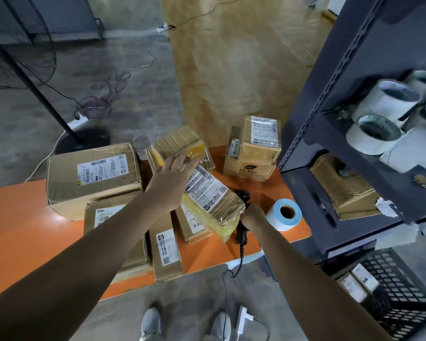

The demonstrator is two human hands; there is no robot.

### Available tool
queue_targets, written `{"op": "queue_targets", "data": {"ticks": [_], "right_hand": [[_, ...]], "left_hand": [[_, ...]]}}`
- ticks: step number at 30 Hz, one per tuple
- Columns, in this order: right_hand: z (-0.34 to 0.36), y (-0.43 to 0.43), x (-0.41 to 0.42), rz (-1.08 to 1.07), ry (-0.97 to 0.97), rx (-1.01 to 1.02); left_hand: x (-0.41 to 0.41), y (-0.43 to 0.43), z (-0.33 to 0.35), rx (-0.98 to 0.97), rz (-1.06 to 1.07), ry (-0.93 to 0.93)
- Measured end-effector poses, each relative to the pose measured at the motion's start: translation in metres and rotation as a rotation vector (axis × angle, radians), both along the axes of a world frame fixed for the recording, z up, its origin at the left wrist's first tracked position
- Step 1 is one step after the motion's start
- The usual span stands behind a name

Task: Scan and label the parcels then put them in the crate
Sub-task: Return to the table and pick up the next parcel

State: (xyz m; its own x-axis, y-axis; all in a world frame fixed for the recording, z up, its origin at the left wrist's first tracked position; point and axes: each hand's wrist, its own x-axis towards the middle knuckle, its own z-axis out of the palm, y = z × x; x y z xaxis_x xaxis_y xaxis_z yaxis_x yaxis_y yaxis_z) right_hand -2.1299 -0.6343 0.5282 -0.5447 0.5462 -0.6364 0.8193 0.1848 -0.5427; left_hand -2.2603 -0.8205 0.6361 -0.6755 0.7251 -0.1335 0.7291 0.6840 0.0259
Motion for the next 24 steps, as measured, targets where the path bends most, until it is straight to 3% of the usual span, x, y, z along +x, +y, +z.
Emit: {"op": "queue_targets", "data": {"ticks": [8,17,20,24], "right_hand": [[0.014,-0.001,0.006,-0.008,-0.005,0.059],[0.059,0.015,0.021,0.026,0.224,0.193],[0.061,0.023,0.035,-0.049,0.375,0.131],[0.049,0.039,0.054,-0.06,0.29,0.143]], "left_hand": [[0.011,0.005,0.013,-0.019,-0.082,-0.004],[0.033,0.03,0.058,0.104,-0.242,-0.16],[0.049,0.055,0.06,0.209,-0.297,-0.206],[0.073,0.089,0.043,0.22,-0.354,-0.21]]}}
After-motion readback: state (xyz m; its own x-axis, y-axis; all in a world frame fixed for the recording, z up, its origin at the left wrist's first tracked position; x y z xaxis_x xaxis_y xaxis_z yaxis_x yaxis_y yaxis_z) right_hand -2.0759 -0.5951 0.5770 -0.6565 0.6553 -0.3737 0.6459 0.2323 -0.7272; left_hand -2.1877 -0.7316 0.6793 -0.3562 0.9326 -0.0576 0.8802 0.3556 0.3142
